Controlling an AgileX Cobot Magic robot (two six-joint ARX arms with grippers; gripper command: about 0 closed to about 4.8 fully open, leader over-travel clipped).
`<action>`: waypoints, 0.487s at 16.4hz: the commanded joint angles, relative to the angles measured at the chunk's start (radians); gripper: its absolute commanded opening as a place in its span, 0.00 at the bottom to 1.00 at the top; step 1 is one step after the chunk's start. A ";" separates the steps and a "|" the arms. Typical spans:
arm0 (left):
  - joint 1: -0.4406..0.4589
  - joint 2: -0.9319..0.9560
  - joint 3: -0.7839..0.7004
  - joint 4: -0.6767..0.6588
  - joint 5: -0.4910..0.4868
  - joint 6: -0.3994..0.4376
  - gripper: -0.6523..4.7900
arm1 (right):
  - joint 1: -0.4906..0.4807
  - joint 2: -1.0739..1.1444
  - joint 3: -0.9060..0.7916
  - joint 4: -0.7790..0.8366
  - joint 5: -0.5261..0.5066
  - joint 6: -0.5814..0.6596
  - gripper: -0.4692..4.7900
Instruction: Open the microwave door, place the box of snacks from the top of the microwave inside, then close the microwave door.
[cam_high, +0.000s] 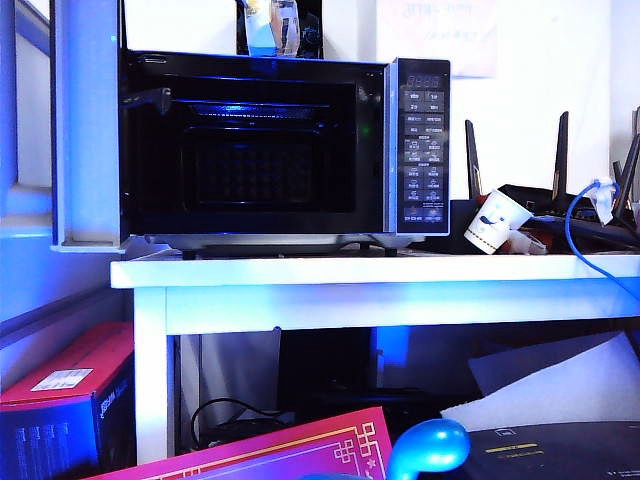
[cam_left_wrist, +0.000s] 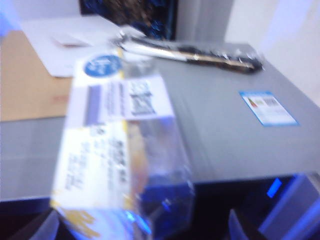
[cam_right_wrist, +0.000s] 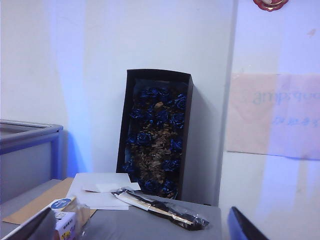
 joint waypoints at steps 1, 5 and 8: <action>0.005 0.008 0.003 0.026 -0.024 -0.011 1.00 | 0.001 -0.007 0.004 -0.005 -0.023 0.003 1.00; 0.017 0.022 0.003 0.056 -0.025 -0.036 1.00 | 0.001 -0.007 0.004 -0.025 -0.065 0.003 1.00; 0.023 0.027 0.004 0.065 -0.038 -0.051 1.00 | 0.001 -0.007 0.004 -0.044 -0.065 0.003 1.00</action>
